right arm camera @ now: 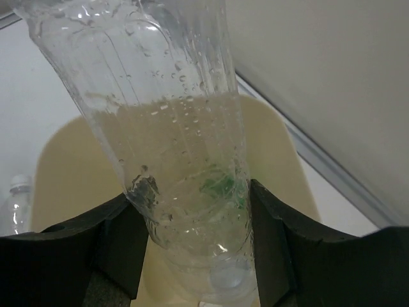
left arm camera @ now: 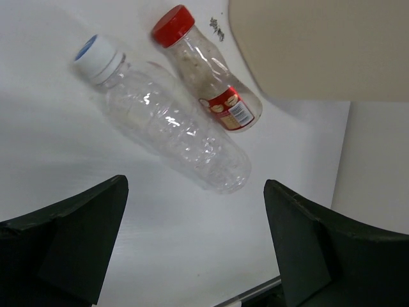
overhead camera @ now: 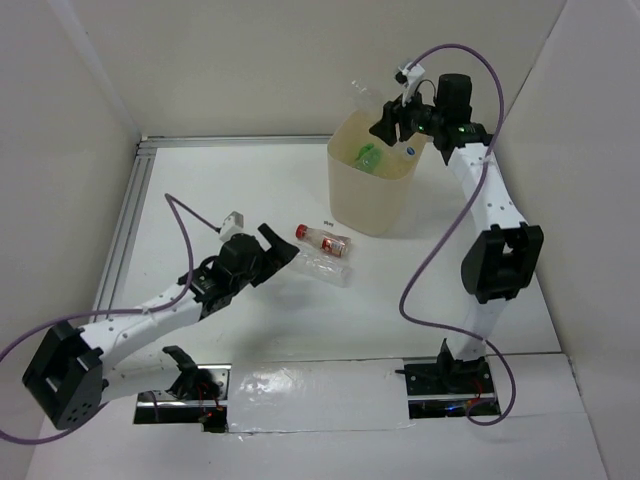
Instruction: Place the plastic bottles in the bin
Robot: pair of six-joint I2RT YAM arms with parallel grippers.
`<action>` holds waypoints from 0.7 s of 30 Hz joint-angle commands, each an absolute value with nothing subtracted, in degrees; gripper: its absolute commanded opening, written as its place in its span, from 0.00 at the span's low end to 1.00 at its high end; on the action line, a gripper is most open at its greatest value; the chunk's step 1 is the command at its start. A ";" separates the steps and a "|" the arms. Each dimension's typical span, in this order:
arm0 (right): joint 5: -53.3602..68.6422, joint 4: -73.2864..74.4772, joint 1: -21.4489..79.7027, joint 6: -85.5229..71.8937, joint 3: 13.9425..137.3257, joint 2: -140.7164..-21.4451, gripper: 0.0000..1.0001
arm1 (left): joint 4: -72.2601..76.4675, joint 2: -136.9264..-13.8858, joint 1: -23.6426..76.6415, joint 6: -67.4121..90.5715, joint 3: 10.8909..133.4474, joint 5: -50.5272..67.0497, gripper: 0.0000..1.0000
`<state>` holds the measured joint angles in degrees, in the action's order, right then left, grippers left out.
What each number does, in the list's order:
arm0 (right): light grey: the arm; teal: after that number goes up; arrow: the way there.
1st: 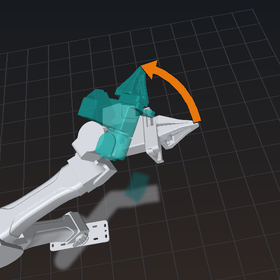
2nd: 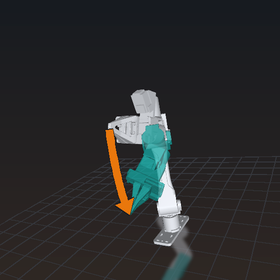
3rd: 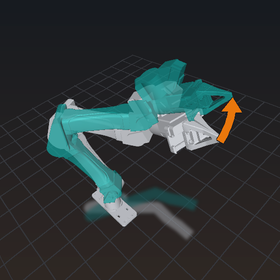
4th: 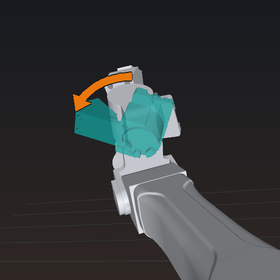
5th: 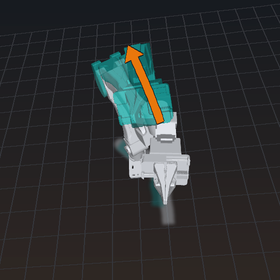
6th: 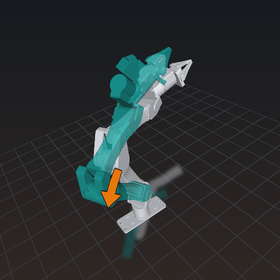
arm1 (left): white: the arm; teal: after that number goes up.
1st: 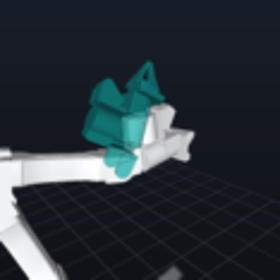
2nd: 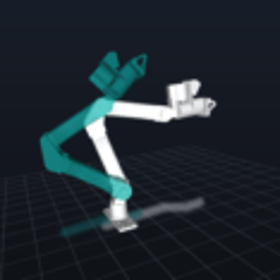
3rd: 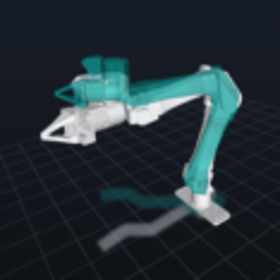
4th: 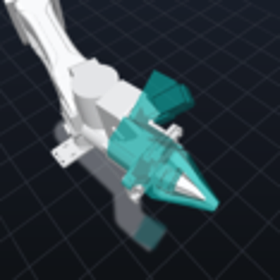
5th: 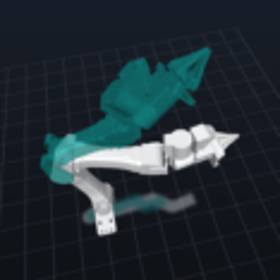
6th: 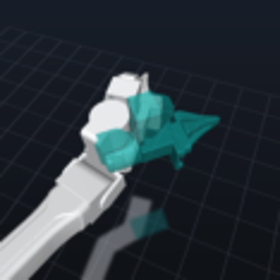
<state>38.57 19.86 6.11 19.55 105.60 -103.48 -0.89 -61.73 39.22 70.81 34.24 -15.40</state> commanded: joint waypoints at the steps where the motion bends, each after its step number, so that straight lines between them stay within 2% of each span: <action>1: 48.76 21.53 5.45 10.83 112.93 -107.29 0.63 | 4.21 -67.12 39.98 72.25 38.67 -17.23 1.00; 4: 51.86 20.84 4.92 7.39 112.69 -107.93 0.81 | 4.75 -70.30 39.99 71.72 41.03 -17.75 1.00; 5: 53.07 20.83 4.23 7.38 112.68 -107.93 0.90 | 4.75 -72.49 39.99 71.72 41.65 -17.75 1.00; 7: 55.27 21.96 3.52 7.38 112.68 -107.93 1.00 | 4.14 -74.52 39.99 71.02 42.80 -18.37 1.00; 14: 59.06 27.07 -1.13 8.79 115.93 -106.19 1.00 | 4.13 -81.64 40.52 69.26 45.17 -18.37 1.00; 21: 63.01 24.60 -5.35 10.80 109.61 -97.66 1.00 | 4.13 -87.96 41.57 68.64 49.03 -20.21 1.00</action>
<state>58.57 25.12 -4.32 9.50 110.76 -104.51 2.07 -86.00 41.19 70.11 45.36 -17.37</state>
